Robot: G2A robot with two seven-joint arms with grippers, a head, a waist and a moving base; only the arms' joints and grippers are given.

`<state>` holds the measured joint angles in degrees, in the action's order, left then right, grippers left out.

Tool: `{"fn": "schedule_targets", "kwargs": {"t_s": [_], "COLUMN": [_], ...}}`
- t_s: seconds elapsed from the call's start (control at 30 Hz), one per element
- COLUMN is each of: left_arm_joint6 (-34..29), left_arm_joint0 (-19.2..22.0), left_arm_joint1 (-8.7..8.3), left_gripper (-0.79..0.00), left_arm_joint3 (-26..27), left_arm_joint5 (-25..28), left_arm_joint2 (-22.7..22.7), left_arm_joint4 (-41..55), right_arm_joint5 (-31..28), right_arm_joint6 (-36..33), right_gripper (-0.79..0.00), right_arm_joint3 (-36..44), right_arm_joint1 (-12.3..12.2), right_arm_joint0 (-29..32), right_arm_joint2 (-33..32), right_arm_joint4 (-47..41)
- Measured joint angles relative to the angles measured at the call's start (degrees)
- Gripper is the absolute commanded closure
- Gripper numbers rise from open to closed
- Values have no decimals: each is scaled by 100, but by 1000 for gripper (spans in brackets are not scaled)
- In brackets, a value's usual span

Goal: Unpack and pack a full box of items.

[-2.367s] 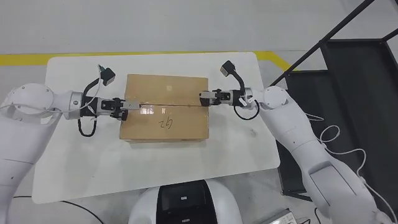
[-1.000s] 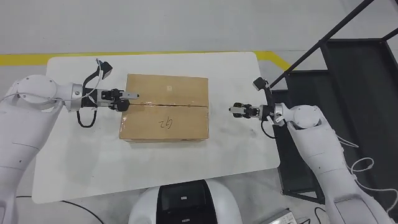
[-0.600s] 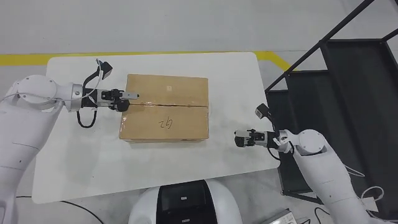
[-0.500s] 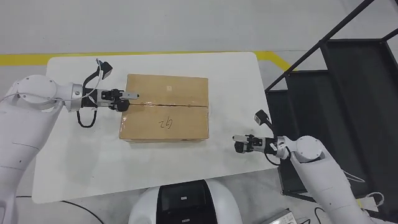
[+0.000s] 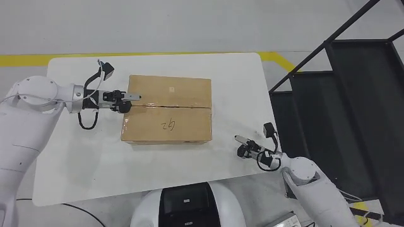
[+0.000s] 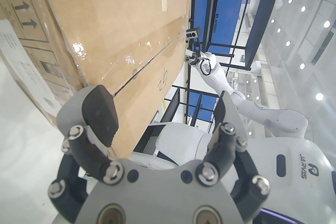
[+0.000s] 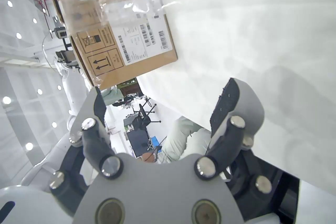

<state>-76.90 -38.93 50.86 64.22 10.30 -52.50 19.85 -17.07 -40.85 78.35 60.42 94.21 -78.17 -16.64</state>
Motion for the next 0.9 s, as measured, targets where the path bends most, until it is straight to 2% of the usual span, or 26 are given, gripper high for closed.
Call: {"fn": "schedule_targets", "kwargs": {"t_s": [0.27, 0.7, 0.9], "left_arm_joint6": [0, 0, 0], "left_arm_joint0": [0, 0, 0], "left_arm_joint1": [0, 0, 0], "left_gripper": [-785, -785, -785], "left_arm_joint3": [0, 0, 0], "left_arm_joint5": [0, 0, 0], "left_arm_joint2": [0, 0, 0], "left_arm_joint4": [0, 0, 0], "right_arm_joint5": [-100, -473, -719], "right_arm_joint6": [172, 695, 962], "right_gripper": [-785, -785, -785], "right_arm_joint3": [-292, -1071, -1486], "right_arm_joint1": [-6, 229, 266], "right_arm_joint0": [75, -579, -708], "right_arm_joint2": [-192, 407, 347], "right_arm_joint4": [-257, -669, -757]}}
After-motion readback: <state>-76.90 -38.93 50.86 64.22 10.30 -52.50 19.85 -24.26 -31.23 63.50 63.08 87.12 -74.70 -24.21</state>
